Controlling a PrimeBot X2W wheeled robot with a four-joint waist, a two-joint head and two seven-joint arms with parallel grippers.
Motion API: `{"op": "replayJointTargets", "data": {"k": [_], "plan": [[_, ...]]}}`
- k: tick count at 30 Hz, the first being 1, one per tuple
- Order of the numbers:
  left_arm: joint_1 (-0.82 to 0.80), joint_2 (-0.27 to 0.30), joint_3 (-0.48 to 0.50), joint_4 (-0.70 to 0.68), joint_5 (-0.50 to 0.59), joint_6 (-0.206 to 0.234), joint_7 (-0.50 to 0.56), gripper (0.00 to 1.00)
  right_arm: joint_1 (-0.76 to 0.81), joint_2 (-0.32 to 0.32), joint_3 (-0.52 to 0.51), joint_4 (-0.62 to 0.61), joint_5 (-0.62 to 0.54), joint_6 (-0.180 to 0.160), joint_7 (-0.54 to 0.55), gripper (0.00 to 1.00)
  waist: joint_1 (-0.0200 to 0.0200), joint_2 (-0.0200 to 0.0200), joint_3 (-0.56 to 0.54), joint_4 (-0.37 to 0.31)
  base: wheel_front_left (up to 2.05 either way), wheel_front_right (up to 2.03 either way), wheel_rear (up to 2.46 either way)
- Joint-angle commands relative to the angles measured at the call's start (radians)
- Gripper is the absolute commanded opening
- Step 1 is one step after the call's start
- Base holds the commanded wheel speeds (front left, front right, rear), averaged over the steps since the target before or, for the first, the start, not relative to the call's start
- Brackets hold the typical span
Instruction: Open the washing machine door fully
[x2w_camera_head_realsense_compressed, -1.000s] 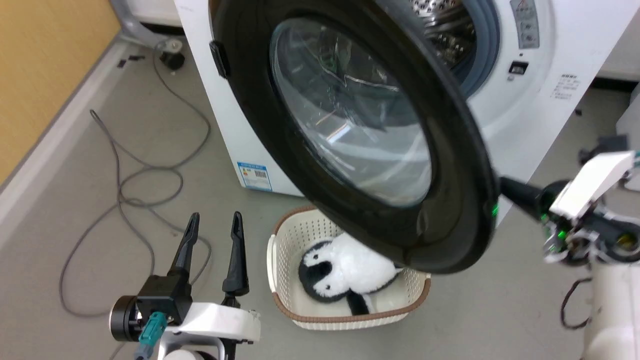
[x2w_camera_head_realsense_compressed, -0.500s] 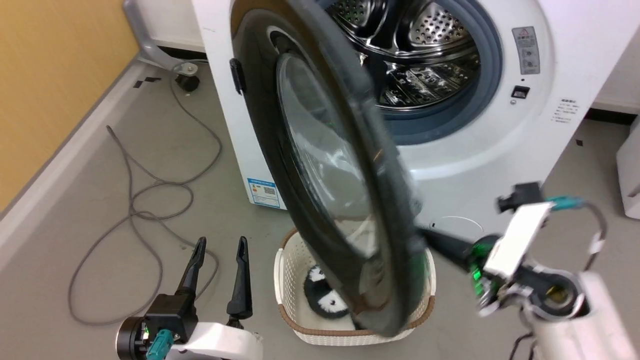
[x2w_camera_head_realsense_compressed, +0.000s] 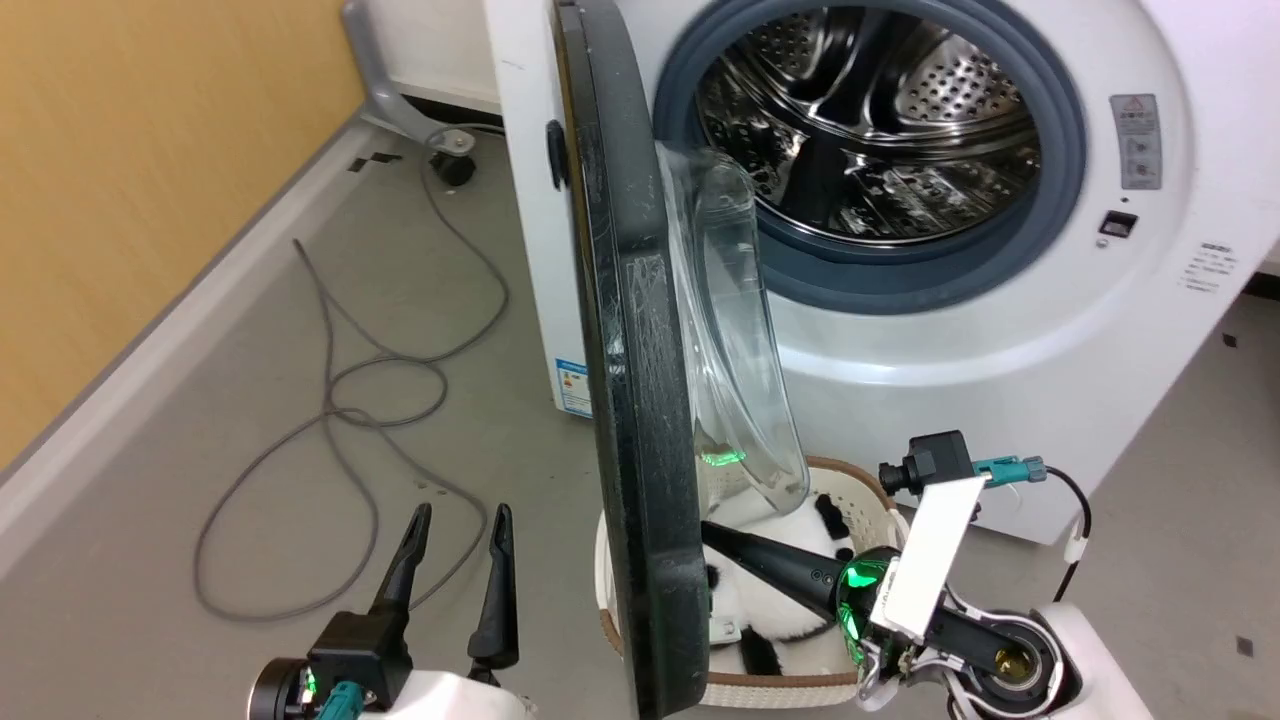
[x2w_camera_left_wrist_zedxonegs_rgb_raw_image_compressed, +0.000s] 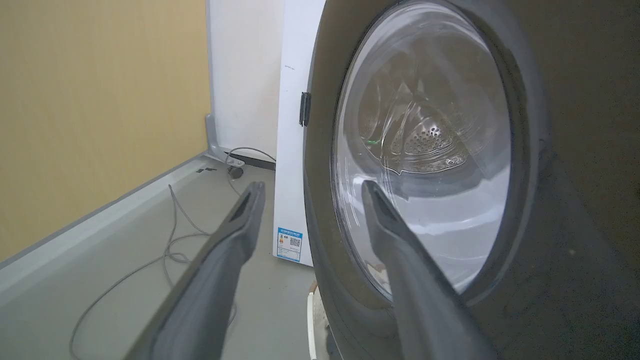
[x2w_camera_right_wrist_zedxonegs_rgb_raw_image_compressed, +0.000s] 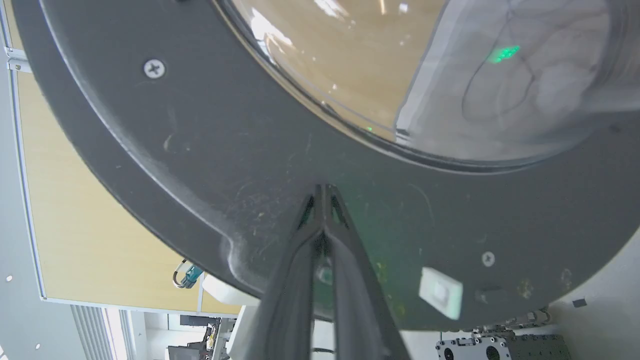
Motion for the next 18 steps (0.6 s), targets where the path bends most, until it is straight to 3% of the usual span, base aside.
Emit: {"op": "replayJointTargets", "data": {"k": [1,10,18], "plan": [[0.015,0.001,-0.002,0.003,0.002,-0.001,-0.006,1.00,0.015,0.004,0.009,-0.003,0.007,0.001,-0.013,0.00,0.0001,0.0000,-0.003,0.012,0.00,0.00,0.00],[0.023,0.001,0.007,-0.002,-0.002,0.006,-0.006,1.00,0.006,-0.001,-0.011,-0.006,-0.021,0.001,-0.058,0.00,0.0001,0.0000,-0.007,0.001,0.00,0.00,0.00],[0.020,0.001,0.020,-0.010,-0.021,0.017,-0.006,1.00,0.011,-0.114,-0.040,-0.160,-0.258,0.001,-0.247,0.00,0.0001,0.0000,-0.008,-0.057,0.00,0.00,0.00]]}}
